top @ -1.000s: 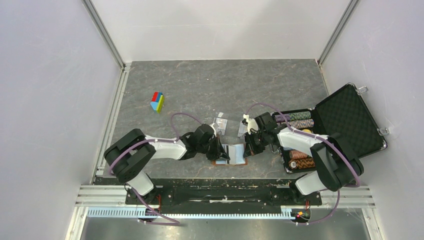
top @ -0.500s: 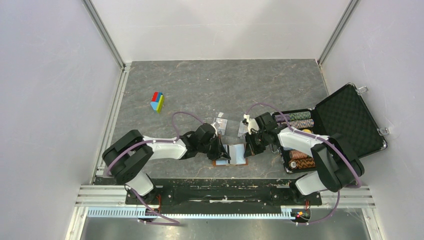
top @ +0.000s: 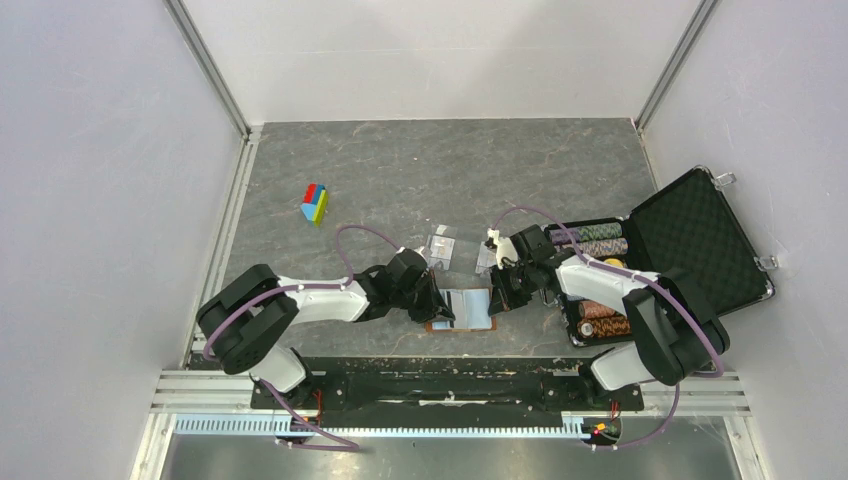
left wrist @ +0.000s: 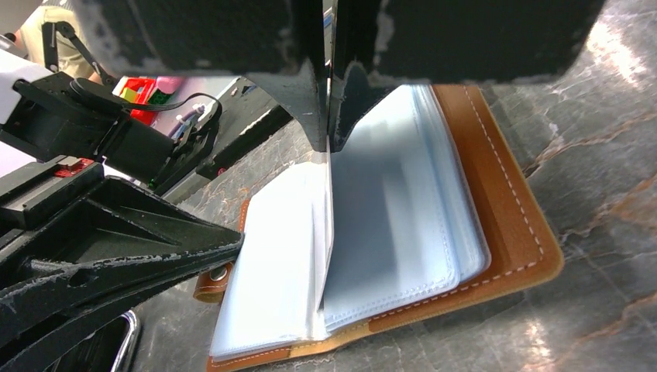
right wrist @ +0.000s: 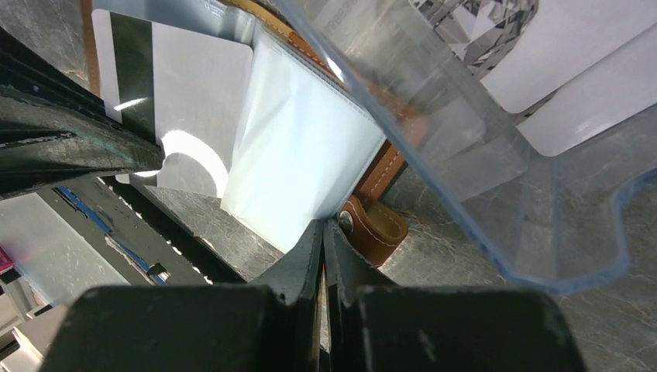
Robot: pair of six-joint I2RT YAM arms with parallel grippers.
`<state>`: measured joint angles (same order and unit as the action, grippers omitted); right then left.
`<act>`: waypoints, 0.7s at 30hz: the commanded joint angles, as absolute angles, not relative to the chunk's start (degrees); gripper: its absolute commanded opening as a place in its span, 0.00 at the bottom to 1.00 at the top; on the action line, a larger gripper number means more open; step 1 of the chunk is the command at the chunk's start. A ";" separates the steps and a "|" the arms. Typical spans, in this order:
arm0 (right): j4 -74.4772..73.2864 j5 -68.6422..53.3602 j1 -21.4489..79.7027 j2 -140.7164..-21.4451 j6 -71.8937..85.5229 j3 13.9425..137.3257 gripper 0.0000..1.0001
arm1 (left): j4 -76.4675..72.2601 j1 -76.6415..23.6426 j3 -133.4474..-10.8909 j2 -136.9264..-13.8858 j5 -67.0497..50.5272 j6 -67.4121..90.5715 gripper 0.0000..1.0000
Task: Put the credit cards into the card holder
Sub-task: Insert the credit card into the card holder.
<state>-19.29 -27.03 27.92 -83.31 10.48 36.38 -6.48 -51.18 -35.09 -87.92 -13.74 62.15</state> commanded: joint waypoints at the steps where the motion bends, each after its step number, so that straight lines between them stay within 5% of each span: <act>1: -20.83 -24.42 28.21 -83.14 9.44 35.07 0.04 | -7.83 -51.42 -36.56 -89.35 -14.48 61.52 0.02; 21: -20.74 -24.45 28.21 -83.54 9.35 34.72 0.03 | -7.35 -52.29 -37.40 -88.22 -12.99 59.85 0.02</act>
<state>-19.35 -27.07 27.92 -83.31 10.48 36.34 -6.37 -51.99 -35.40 -86.83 -13.02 62.04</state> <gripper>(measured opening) 0.034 0.032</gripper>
